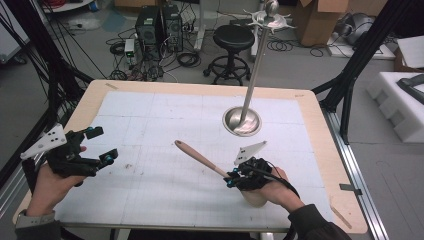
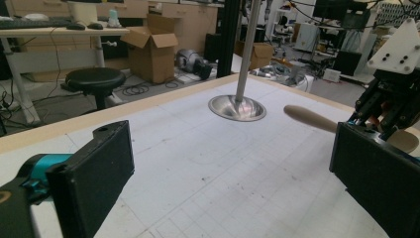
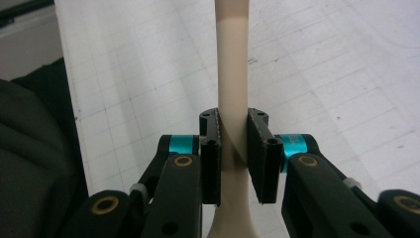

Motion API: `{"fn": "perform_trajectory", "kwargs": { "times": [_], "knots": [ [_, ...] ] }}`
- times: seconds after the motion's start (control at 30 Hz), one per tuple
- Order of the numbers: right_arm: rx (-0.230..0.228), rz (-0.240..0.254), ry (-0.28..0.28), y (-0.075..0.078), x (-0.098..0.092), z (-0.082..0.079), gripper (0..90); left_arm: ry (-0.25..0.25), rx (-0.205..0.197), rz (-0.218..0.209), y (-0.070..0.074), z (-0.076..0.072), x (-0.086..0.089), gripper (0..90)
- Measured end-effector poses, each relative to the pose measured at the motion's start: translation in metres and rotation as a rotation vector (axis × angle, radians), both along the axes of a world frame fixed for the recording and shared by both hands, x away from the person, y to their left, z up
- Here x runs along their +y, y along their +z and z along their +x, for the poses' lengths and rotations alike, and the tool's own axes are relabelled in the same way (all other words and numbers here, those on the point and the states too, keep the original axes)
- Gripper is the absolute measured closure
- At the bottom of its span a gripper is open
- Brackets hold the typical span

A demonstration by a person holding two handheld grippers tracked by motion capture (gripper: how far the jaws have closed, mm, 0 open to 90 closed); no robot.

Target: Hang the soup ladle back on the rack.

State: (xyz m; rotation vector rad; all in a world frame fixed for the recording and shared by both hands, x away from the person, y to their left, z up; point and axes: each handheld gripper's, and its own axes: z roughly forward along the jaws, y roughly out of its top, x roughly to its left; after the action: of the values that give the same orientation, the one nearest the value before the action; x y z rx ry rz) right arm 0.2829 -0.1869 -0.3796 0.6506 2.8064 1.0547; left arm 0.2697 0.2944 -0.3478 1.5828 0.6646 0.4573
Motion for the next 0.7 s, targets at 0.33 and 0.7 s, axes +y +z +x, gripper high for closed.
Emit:
{"fn": "perform_trajectory", "kwargs": {
  "times": [0.33,0.7],
  "knots": [
    [-0.068,0.145,-0.064,0.009,-0.029,0.001,77.9,0.001,0.002,-0.002,0.0,0.001,0.002,3.9],
    [-0.151,0.328,-0.159,0.016,-0.062,0.009,77.9,0.019,-0.004,-0.011,0.001,0.0,0.009,3.9]
  ]
}}
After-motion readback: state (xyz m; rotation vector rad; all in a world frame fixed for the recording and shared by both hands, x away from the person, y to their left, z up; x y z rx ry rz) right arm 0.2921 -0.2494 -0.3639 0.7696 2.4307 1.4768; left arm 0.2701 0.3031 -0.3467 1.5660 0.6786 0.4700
